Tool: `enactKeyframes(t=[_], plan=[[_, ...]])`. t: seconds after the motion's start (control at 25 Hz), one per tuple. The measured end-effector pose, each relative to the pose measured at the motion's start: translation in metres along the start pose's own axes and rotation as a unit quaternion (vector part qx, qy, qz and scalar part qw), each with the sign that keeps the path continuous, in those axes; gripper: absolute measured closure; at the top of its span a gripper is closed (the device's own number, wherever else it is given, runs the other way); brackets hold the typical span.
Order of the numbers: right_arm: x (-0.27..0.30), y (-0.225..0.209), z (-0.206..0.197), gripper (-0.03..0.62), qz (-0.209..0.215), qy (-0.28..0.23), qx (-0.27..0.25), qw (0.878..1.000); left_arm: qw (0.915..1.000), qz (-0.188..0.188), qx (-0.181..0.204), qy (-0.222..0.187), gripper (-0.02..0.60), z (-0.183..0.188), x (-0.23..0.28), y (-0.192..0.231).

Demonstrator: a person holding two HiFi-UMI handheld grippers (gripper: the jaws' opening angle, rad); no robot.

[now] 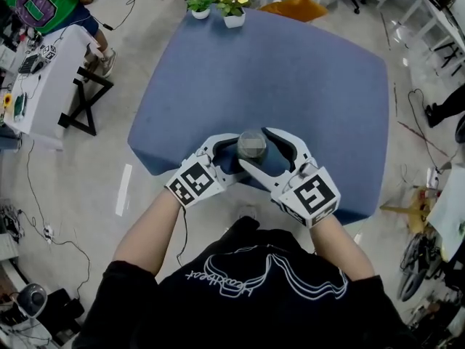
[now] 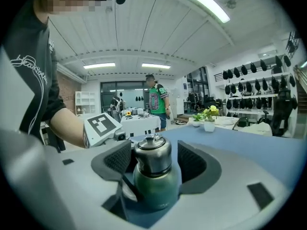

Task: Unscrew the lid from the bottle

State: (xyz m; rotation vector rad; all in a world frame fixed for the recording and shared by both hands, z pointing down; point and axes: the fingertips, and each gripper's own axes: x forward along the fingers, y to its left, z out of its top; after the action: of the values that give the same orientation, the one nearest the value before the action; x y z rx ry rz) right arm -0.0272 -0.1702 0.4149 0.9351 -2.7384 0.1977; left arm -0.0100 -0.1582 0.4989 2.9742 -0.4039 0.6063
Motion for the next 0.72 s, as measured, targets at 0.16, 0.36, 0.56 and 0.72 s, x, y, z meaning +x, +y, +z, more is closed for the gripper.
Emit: enactKeyframes(t=[0.16,0.36,0.56,0.72], plan=[[-0.0002,0.0024,0.0005,0.326,-0.023,-0.001,-0.004,1.0,0.9999,0.011,-0.008,0.002,0.265,0.0005,-0.0002,-0.0008],[0.0002,0.0036,-0.0014,0.35,-0.04,0.007,-0.027,0.999,0.9998,0.019,-0.01,0.001,0.265,0.0004,-0.0006,-0.0013],[0.001,0.0007,0.0007,0.341,-0.045,0.009,-0.029,0.999,0.9998,0.019,-0.01,0.001,0.265,0.0002,-0.0003,0.0001],[0.0,0.0027,-0.0019,0.342,-0.032,0.013,-0.032,0.999,0.9999,0.015,-0.008,0.001,0.265,0.0009,-0.0003,-0.0007]])
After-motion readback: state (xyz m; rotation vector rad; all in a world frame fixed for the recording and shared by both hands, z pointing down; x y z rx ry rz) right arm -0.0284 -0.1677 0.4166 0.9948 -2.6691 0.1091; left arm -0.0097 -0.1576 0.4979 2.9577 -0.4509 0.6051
